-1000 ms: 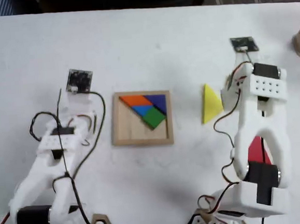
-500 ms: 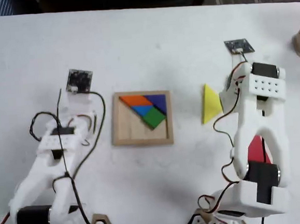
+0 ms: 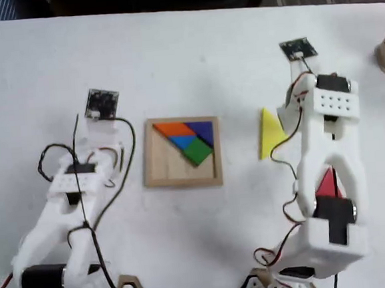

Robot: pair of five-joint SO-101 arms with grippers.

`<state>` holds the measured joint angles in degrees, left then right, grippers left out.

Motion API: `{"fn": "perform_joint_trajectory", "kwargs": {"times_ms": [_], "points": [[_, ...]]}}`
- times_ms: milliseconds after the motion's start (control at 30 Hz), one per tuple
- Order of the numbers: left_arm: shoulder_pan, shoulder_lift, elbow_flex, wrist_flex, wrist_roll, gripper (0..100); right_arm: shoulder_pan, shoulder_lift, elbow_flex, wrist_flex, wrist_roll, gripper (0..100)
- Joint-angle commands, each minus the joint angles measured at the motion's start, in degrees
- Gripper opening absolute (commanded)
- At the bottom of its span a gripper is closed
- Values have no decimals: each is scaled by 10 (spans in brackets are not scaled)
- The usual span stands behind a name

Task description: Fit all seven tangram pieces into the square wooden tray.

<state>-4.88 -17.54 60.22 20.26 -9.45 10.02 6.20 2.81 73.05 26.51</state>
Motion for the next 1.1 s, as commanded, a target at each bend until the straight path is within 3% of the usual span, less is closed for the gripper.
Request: {"fn": "perform_joint_trajectory", "kwargs": {"times_ms": [0, 367, 567, 733, 1067], "points": [[2, 1, -25, -13, -5, 24, 14, 44, -92, -6, 11, 163], [2, 1, -27, -17, -5, 24, 16, 281, -401, 91, 55, 170], [3, 1, -28, -18, -5, 24, 13, 399, -545, 147, 96, 304], [3, 2, -28, -18, -5, 24, 12, 487, -620, 177, 131, 285], [3, 2, -29, -18, -5, 24, 16, 585, -716, 202, 132, 253]]}}
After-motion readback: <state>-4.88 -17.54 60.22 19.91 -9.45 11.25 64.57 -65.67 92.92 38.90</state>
